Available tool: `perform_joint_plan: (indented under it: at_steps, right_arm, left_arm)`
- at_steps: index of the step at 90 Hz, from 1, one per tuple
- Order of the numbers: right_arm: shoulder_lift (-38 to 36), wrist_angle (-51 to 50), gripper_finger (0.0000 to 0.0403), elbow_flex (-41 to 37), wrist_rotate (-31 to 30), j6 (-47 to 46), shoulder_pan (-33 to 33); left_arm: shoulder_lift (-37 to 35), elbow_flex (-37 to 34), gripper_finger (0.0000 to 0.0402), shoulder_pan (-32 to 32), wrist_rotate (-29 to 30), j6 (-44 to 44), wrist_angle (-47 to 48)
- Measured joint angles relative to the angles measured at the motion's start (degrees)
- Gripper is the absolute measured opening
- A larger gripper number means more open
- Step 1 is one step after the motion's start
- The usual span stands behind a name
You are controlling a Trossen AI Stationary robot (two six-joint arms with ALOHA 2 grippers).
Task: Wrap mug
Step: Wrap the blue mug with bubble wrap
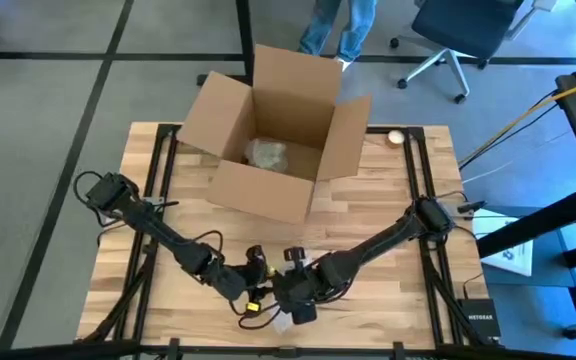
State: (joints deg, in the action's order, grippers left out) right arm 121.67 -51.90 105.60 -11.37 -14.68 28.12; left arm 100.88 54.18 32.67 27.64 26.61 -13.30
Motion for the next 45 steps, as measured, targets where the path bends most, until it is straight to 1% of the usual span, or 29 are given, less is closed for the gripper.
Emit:
perform_joint_plan:
  at_steps: [21, 34, 37, 45]
  right_arm:
    - [0.0, -10.2, 0.0001, 5.9, 0.0, -0.2, 0.0]
    - [-0.1, -14.6, 0.0001, 10.3, -0.7, -0.3, 0.0]
    - [-0.1, -14.7, 0.0001, 10.9, -1.6, -0.3, 0.0]
    - [-0.2, -11.0, 0.0001, 10.7, -6.8, -0.3, 0.0]
  left_arm:
    - [0.1, -0.1, 0.0115, 0.0, 1.2, 0.2, 0.0]
    - [0.1, -0.1, 0.0115, 0.0, 1.3, 0.2, 0.0]
    - [0.1, -0.1, 0.0115, 0.0, 1.4, 0.2, 0.0]
    - [0.1, -0.1, 0.0115, 0.0, 1.4, 0.1, 0.1]
